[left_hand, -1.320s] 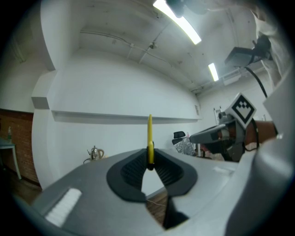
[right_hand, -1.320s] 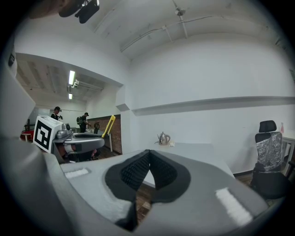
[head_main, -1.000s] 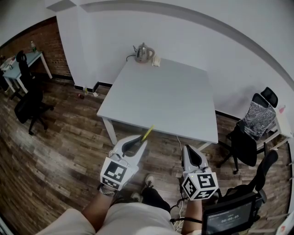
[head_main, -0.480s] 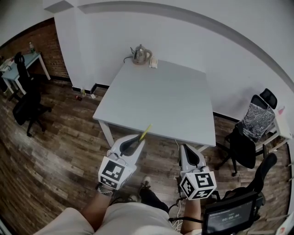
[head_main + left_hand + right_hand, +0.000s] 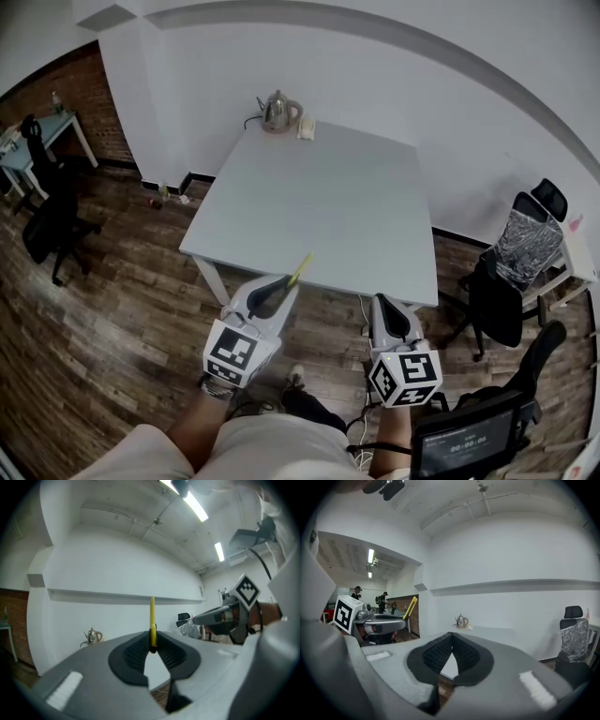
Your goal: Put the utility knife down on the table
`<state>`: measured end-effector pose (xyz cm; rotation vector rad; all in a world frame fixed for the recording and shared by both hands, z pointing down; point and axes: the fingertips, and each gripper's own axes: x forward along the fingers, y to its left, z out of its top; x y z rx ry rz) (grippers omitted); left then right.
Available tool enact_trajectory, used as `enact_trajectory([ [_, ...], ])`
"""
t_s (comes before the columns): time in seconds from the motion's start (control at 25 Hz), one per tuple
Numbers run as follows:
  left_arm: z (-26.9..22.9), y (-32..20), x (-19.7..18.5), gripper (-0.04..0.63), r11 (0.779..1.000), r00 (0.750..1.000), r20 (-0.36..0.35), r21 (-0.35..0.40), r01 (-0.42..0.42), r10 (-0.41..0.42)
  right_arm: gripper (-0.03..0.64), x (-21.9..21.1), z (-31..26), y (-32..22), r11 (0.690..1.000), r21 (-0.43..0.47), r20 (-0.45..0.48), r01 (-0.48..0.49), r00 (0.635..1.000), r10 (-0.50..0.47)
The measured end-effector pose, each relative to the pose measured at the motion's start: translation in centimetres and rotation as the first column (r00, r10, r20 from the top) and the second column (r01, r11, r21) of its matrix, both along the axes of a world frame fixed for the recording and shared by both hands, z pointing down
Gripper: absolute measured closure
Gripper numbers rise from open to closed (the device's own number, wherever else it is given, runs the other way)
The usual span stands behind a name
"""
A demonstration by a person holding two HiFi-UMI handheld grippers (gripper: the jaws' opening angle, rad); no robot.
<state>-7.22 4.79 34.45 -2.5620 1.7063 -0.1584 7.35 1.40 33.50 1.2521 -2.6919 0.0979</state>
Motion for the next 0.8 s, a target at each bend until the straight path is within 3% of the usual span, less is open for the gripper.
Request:
enact_trajectory([
  [0.8, -0.9, -8.6, 0.2, 0.538, 1.0, 1.0, 0.027, -0.004, 0.0, 0.0, 0.615, -0.5, -0.3, -9.6, 1.0, 0.0, 0.01, 0.018, 1.0, -0.018],
])
